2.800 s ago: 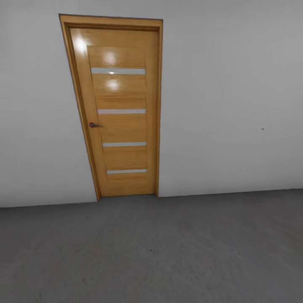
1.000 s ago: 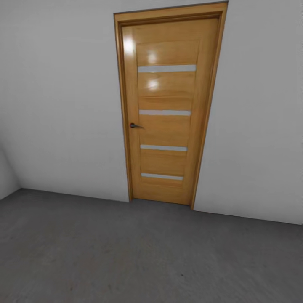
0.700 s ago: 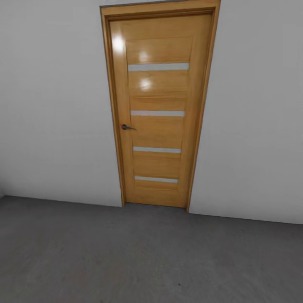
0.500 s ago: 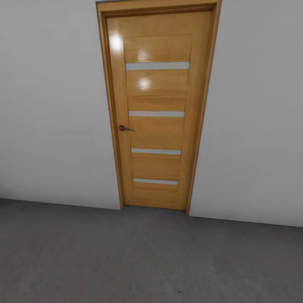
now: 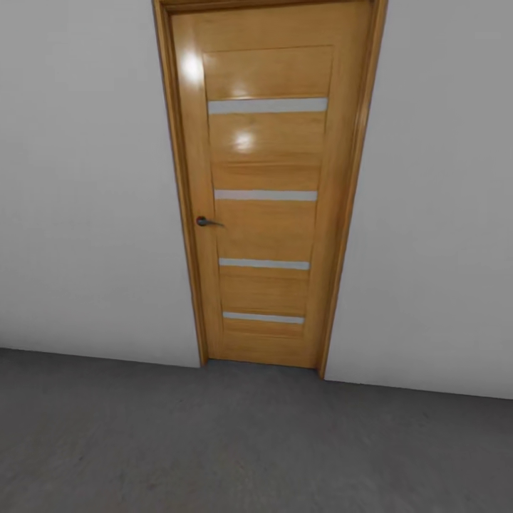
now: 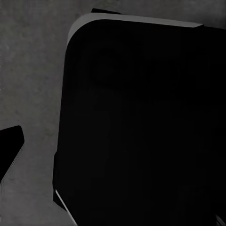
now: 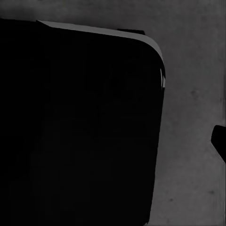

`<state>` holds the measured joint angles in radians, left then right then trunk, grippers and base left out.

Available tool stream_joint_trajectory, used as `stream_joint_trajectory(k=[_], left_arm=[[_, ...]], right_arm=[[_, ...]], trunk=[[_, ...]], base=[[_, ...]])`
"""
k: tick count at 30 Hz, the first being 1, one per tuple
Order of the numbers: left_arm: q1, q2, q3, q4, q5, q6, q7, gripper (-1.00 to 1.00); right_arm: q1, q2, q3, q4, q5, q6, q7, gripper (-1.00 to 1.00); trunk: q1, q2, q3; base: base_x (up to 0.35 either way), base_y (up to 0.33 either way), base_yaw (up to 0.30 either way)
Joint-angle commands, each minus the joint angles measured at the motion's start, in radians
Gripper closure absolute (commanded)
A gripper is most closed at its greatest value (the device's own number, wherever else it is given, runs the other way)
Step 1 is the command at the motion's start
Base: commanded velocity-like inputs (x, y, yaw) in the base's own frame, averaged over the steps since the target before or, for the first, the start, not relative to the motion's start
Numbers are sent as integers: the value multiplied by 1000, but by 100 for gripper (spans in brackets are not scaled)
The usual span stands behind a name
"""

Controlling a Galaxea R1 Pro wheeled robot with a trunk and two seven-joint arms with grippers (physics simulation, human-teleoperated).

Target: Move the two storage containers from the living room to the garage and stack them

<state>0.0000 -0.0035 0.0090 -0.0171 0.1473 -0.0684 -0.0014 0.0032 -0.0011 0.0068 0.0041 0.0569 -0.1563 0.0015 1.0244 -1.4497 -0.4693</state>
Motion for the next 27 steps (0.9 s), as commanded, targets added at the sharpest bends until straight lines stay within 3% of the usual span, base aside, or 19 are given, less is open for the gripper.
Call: stream_joint_trajectory(k=[1,21,27], left_arm=[[0,0,0,0,8,-2,0,-100],[0,-1,0,-1,9,-1,0,-100],[0,-1,0,-1,9,-1,0,-100]], right_arm=[[0,0,0,0,14,-4,-1,-100],[0,0,-6,-3,23,-5,7,-100],[0,11,-16,-3,14,3,0,-100]], trunk=[[1,0,-1],[1,0,-1],[1,0,-1]], base=[[322,0,0],[322,0,0],[322,0,0]])
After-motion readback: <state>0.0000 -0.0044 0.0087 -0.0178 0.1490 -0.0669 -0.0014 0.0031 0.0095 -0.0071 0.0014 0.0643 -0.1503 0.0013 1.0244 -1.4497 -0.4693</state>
